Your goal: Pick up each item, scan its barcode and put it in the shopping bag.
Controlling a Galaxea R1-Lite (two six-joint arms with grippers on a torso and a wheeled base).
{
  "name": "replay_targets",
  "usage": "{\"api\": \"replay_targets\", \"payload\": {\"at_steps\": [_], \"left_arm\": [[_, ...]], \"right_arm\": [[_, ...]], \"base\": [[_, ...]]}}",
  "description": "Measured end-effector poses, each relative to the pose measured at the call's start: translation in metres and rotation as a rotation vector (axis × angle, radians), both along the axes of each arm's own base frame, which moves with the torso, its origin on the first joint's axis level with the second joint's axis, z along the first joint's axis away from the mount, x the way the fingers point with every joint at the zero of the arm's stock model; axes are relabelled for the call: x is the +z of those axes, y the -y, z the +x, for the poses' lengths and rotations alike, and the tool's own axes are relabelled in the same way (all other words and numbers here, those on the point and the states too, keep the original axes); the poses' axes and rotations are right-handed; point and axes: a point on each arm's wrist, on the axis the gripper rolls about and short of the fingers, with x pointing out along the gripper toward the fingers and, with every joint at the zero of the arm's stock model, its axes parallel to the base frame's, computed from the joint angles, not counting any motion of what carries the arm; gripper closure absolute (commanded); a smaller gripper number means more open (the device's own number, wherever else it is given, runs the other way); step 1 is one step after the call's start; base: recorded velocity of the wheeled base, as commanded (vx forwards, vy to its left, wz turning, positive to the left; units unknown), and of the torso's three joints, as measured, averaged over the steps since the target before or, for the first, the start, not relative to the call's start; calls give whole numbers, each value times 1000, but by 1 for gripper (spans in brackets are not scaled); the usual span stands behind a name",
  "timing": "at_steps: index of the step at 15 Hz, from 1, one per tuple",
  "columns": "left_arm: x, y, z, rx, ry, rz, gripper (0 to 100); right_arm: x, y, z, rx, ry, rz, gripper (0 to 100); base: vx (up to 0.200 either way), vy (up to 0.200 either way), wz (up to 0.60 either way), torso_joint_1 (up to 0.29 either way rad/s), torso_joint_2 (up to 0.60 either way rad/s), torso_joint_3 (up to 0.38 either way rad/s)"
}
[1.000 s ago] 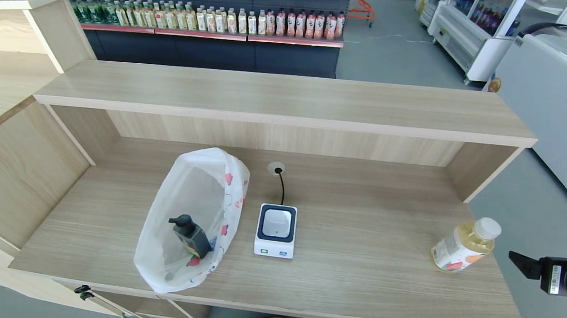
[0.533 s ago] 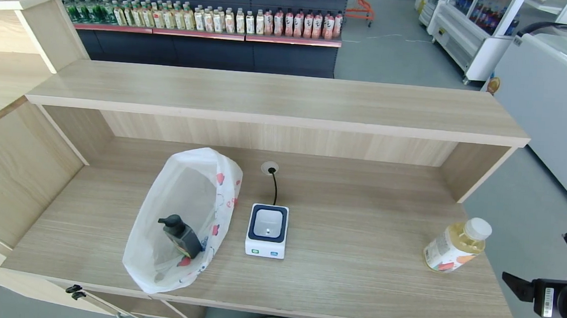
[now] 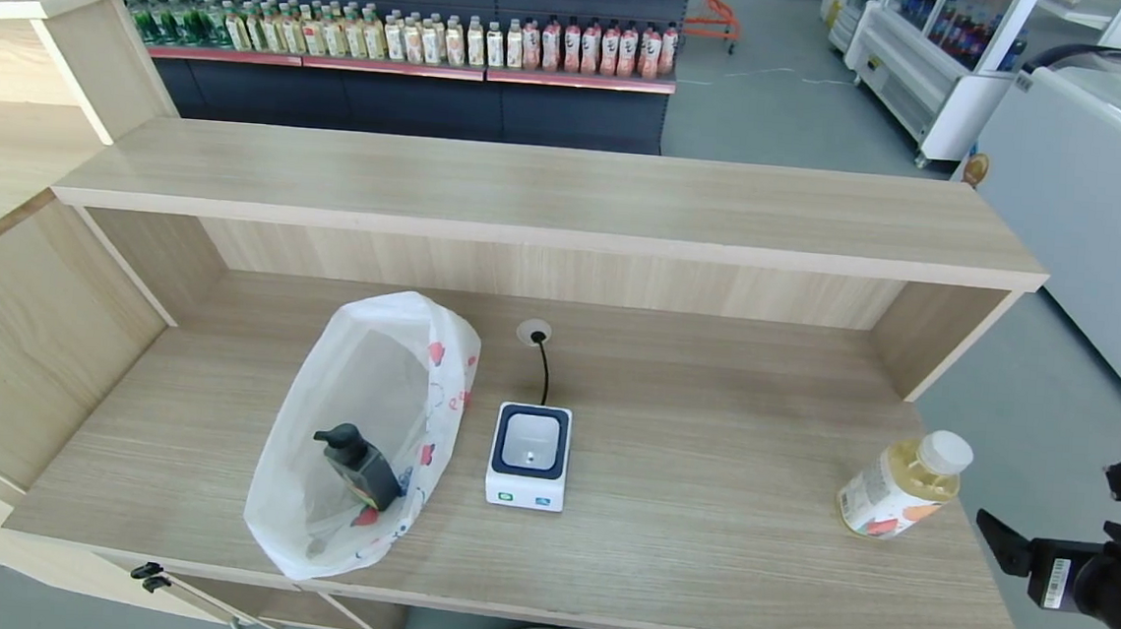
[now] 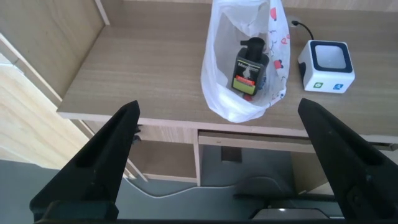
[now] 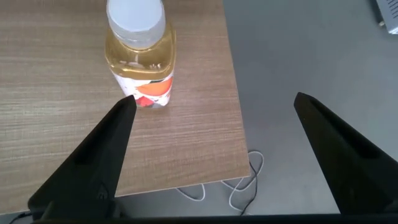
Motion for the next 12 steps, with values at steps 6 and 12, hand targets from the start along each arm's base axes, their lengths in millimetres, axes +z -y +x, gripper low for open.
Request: {"api": "replay_targets", "payload": {"at_steps": [6, 12], "left_arm": [[0, 0, 0, -1, 0, 0, 0], [0, 0, 0, 0, 0, 0, 0]], "right_arm": [[-28, 4, 23, -6, -91, 32, 0], [-35, -8, 68, 65, -19, 41, 0]], "base": [[0, 0, 0, 0, 0, 0], [0, 0, 0, 0, 0, 0]]}}
